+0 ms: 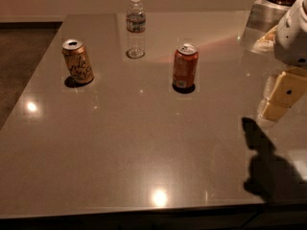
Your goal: Pick coke can
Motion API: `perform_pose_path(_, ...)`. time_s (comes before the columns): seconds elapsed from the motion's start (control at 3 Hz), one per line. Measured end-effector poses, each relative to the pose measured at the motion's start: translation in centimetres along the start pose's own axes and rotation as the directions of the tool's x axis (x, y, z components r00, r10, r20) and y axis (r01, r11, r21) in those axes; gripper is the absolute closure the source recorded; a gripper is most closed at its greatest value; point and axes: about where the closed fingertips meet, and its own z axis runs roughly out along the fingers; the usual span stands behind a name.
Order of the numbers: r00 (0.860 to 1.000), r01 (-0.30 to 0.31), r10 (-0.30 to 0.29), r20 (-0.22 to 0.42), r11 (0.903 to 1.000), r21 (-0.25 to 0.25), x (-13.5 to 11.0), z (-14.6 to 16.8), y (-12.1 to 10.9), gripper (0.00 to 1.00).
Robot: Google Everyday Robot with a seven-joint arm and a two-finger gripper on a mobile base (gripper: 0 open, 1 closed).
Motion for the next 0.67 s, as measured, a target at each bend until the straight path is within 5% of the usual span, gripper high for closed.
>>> perform_pose_path(0.67,1.000,-0.018,0.018,0.001,0.9994,-0.029,-0.27,0.27,-0.40,0.00)
